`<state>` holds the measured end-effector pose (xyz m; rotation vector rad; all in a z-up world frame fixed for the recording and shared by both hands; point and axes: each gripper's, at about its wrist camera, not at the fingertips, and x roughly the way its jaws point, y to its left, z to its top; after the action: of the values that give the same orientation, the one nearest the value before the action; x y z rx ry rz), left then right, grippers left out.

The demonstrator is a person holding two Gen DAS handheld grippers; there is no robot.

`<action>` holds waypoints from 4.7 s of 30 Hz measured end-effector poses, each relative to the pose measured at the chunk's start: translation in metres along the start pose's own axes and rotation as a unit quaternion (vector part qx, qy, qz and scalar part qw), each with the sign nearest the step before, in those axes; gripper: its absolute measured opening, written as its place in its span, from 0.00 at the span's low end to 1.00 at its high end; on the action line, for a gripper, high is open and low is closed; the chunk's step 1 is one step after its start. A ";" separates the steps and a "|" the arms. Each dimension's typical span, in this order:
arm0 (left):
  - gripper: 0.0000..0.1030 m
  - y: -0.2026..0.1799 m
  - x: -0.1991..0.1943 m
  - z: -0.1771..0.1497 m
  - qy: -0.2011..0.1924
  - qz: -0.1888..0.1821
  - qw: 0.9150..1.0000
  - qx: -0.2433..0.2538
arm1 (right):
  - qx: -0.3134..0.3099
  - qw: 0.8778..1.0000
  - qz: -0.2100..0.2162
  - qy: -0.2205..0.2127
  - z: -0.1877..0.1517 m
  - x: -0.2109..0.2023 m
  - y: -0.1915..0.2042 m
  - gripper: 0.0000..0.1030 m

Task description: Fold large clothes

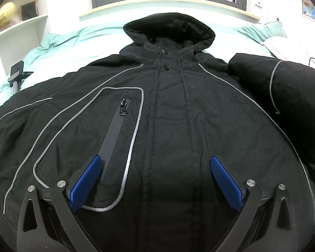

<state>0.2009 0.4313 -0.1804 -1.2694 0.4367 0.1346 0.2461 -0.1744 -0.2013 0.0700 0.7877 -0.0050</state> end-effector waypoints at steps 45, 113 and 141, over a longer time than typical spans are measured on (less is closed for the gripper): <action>0.63 -0.199 0.084 -0.336 0.209 -0.030 0.833 0.511 | 0.013 0.994 0.087 0.064 0.029 -0.012 0.011 0.96; 0.76 -0.215 0.202 -0.366 0.233 0.089 0.832 0.495 | -0.004 0.994 0.086 0.072 0.095 0.024 -0.097 0.77; 0.79 -0.219 0.131 -0.470 0.162 0.105 0.776 0.601 | -0.025 0.995 0.086 0.050 -0.021 -0.037 -0.107 0.81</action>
<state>0.2797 -0.0959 -0.1427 0.0496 0.7860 -0.1775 0.2017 -0.2805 -0.1967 0.0910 0.8793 0.1829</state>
